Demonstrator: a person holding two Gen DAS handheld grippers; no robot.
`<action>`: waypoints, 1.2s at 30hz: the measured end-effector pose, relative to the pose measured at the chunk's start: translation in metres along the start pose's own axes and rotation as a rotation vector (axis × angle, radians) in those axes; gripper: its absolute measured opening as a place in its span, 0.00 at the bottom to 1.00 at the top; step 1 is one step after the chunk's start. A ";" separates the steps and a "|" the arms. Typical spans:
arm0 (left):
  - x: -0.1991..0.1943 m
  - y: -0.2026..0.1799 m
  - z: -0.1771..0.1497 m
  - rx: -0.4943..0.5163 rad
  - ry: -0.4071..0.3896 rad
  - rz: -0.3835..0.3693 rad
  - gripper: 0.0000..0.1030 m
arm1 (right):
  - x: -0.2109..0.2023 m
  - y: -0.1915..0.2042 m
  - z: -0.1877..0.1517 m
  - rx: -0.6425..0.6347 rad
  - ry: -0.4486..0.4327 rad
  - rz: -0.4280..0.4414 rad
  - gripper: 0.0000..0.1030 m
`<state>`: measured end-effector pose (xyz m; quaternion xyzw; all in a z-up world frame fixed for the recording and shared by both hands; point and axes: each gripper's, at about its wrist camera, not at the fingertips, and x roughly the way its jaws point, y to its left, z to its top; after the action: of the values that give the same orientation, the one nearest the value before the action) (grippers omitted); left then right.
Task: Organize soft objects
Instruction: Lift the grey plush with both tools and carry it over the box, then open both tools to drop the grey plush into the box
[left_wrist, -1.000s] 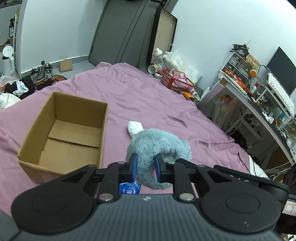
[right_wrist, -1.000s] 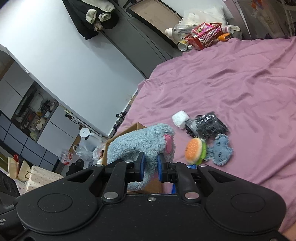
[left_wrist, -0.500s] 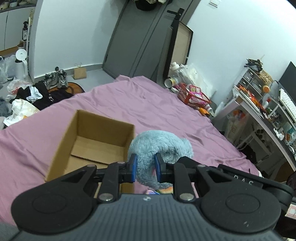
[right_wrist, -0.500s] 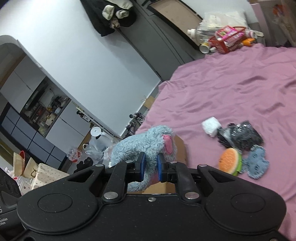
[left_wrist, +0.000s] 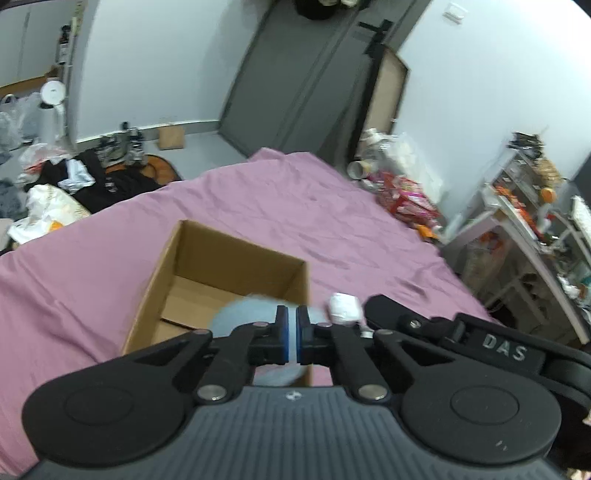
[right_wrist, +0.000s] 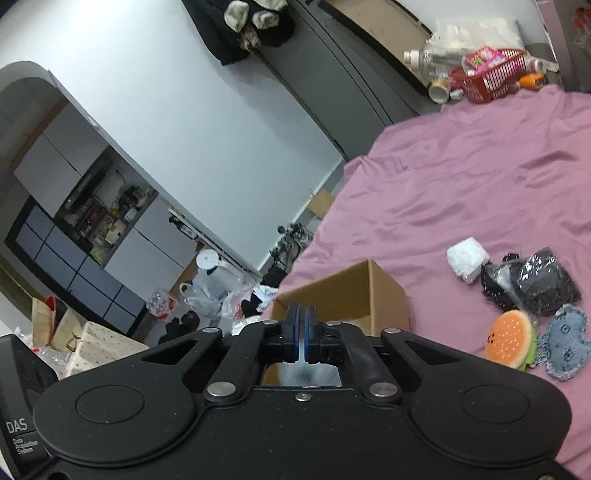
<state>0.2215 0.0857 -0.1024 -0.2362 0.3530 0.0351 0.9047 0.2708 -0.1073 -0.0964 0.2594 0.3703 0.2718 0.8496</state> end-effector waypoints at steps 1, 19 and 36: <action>0.005 0.004 0.001 -0.010 0.008 0.005 0.00 | 0.004 -0.003 -0.002 0.009 0.009 -0.004 0.03; 0.023 0.039 0.010 -0.049 0.063 0.079 0.04 | 0.020 -0.018 -0.014 0.073 0.082 -0.049 0.03; 0.001 -0.005 -0.001 -0.031 0.094 0.164 0.64 | -0.049 -0.039 0.009 0.077 0.060 -0.178 0.59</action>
<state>0.2227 0.0808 -0.1015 -0.2219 0.4126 0.1036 0.8773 0.2597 -0.1701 -0.0923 0.2498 0.4274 0.1886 0.8482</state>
